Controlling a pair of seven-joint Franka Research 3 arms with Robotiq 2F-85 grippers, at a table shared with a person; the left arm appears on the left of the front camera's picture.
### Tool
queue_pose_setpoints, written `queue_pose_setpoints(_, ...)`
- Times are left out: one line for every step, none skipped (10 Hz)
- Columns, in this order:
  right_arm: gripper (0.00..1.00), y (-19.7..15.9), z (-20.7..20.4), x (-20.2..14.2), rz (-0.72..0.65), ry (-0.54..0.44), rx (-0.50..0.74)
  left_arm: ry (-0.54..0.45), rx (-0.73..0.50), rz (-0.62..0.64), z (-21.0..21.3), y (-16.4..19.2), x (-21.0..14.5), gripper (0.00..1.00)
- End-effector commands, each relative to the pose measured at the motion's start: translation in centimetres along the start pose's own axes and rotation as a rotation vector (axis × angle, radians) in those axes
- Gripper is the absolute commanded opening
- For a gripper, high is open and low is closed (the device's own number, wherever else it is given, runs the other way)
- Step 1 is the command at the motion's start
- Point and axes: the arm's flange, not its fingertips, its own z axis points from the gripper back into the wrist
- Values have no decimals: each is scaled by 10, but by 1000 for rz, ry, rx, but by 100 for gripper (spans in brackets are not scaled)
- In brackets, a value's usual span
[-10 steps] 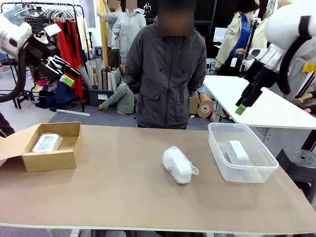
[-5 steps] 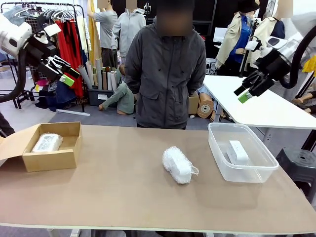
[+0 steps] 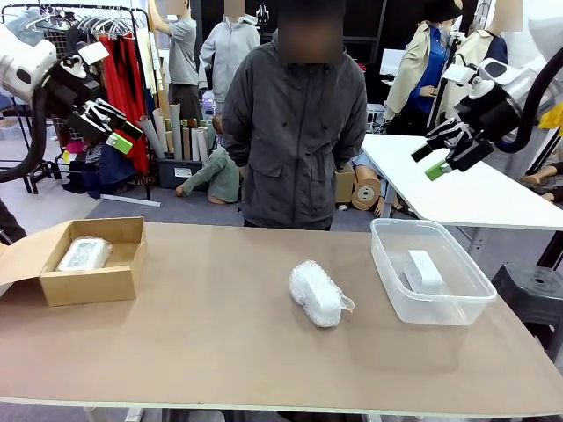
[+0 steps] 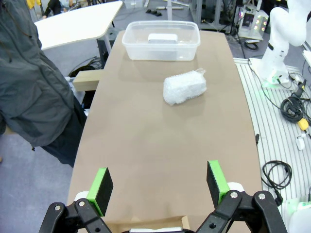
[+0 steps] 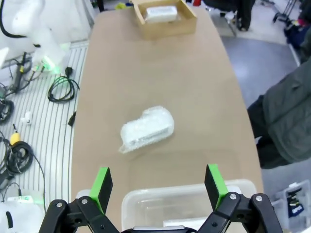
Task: Separate and place wrapped and unwrapped clocks.
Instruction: Pick up the Digital clock indicated by the person.
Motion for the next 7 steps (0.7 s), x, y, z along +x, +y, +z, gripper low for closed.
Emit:
queue_pose_setpoints(100, 0, 5, 2, 8, -56, -2, -3, -5, -6, 1, -1, -1, 100)
queue_pose_setpoints(100, -1, 6, 4, -25, -82, -6, -3, -5, -6, 1, -1, -1, 100)
queue_pose_setpoints(100, -6, 3, 1, -134, -92, -30, -3, -5, -6, 1, -1, -1, 100)
queue_pose_setpoints(100, 0, 1, 2, -7, -33, -4, -3, -5, -6, 1, -1, -1, 100)
queue_pose_setpoints(100, 0, 1, 2, -7, -33, -4, -3, -5, -6, 1, -1, -1, 100)
queue_pose_setpoints(100, 0, 1, 2, -7, -33, -4, -3, -5, -6, 1, -1, -1, 100)
queue_pose_setpoints(100, 0, 1, 2, -7, -33, -4, -3, -5, -6, 1, -1, -1, 100)
